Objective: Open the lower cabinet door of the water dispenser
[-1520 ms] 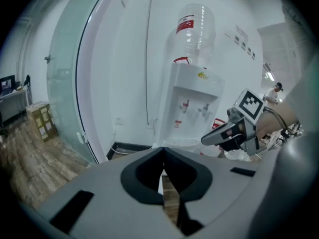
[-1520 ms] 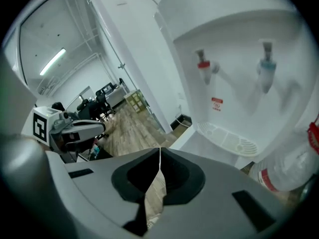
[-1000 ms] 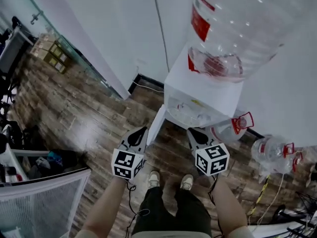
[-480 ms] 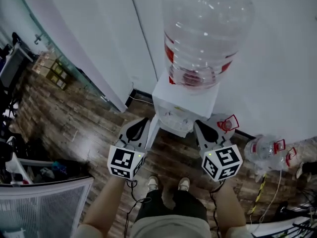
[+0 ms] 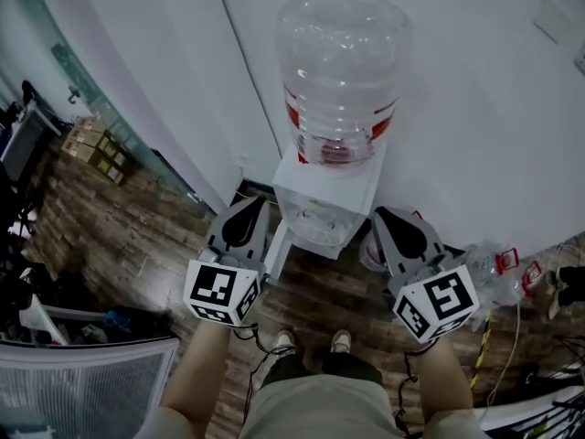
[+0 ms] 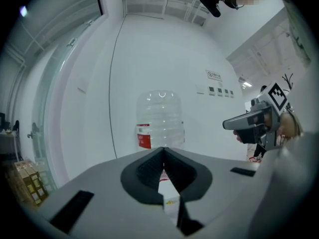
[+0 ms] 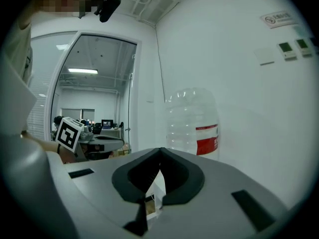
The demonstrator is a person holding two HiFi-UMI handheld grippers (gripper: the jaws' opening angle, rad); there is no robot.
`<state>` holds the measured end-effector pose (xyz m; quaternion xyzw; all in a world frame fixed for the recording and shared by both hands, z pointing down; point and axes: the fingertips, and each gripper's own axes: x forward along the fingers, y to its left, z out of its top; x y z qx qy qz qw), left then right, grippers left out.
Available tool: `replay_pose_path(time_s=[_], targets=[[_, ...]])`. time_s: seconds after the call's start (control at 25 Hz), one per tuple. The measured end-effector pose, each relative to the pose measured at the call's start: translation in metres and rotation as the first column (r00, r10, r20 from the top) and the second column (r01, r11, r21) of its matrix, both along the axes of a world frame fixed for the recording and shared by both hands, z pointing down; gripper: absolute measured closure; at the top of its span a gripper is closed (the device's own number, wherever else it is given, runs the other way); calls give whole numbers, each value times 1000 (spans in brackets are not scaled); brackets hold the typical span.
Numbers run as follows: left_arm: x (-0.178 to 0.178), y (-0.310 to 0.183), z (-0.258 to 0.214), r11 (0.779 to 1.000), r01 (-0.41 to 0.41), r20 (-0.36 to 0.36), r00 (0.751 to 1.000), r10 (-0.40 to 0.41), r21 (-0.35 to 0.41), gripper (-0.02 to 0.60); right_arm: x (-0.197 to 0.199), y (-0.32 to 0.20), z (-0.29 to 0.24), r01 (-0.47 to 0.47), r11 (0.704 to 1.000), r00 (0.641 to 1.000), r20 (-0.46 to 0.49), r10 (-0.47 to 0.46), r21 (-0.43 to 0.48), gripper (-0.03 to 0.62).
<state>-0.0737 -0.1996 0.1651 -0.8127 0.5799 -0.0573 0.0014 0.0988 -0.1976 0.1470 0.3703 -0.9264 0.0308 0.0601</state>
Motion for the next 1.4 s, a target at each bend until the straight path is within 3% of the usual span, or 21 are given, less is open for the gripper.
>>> replay_pose_path(time_s=[0.36, 0.52, 0.64, 0.88, 1.0, 1.4], targets=[[30, 52, -81, 987, -58, 79, 996, 46, 150, 575, 34, 43, -62, -46, 994, 999, 25, 44, 102, 588], [42, 76, -95, 980, -84, 106, 992, 66, 178, 575, 42, 60, -76, -48, 990, 999, 2, 49, 136, 588], [46, 88, -93, 980, -102, 129, 988, 80, 173, 575, 48, 70, -78, -46, 987, 998, -29, 51, 154, 588], [48, 101, -81, 982, -116, 131, 987, 97, 151, 575, 53, 89, -75, -49, 989, 999, 3, 49, 137, 588], [51, 105, -72, 984, -129, 98, 988, 118, 124, 575, 47, 100, -70, -22, 991, 1000, 0, 22, 131, 588], [49, 114, -64, 987, -131, 107, 987, 120, 98, 575, 26, 115, -59, 21, 989, 999, -46, -14, 146, 589]])
